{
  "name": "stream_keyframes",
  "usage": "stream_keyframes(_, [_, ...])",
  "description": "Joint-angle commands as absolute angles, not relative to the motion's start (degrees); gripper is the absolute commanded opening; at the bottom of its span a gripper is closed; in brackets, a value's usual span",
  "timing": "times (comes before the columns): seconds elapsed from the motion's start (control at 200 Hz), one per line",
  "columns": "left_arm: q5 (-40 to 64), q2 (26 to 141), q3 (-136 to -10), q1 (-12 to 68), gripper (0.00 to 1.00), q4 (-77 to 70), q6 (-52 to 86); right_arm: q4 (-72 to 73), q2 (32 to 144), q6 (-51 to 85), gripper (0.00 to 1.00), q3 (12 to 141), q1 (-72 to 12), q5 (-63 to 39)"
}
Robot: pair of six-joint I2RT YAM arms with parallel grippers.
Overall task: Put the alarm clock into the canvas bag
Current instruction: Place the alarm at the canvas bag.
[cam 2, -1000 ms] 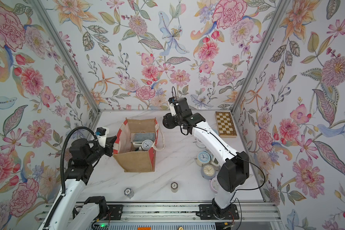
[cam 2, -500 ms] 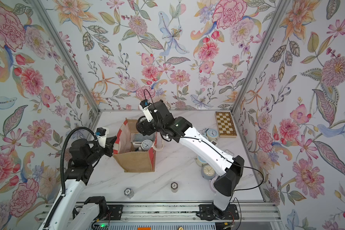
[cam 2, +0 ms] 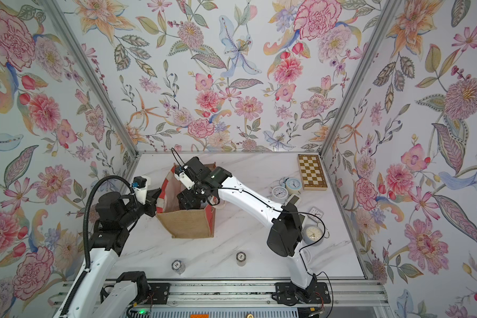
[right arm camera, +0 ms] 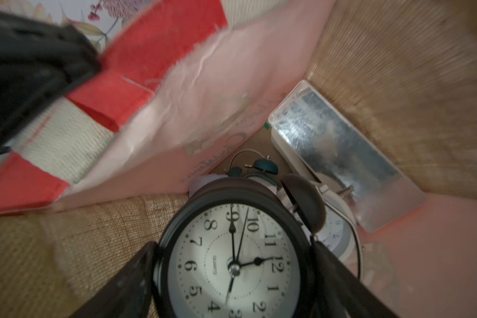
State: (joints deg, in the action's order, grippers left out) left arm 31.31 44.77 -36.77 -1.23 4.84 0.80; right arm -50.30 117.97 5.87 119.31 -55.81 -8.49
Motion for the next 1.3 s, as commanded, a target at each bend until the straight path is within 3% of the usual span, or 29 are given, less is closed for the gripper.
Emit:
stream_keyframes(0.0, [32.3, 43.3, -36.7, -1.6, 0.0, 3.3, 0.6, -56.4, 117.9, 4.9, 0.54, 122.2, -56.2, -12.8])
stream_keyframes(0.46, [32.7, 43.3, -36.7, -1.6, 0.0, 3.2, 0.6, -62.9, 125.2, 2.6, 0.57, 120.3, -57.1, -18.2])
stream_keyframes(0.735, [32.2, 43.1, -36.7, -1.6, 0.0, 3.4, 0.4, -64.7, 131.9, 2.2, 0.61, 121.7, -57.1, -16.3])
stream_keyframes(1.001, [32.0, 43.6, -36.7, -1.6, 0.01, 3.4, 0.4, -67.6, 131.5, 2.7, 0.75, 124.2, -57.6, -9.4])
stream_keyframes(1.111, [31.5, 43.7, -36.7, -1.5, 0.09, 3.3, 0.8, -68.7, 129.4, 2.5, 0.86, 125.9, -58.0, -10.0])
stream_keyframes(1.236, [30.8, 43.9, -36.9, -1.6, 0.25, 3.3, 1.9, -69.0, 126.2, 2.5, 0.99, 126.7, -58.1, -11.2])
stream_keyframes(1.296, [30.5, 44.3, -37.3, -1.6, 0.3, 3.3, 2.6, -69.0, 124.7, 2.6, 0.99, 126.8, -58.1, -11.3])
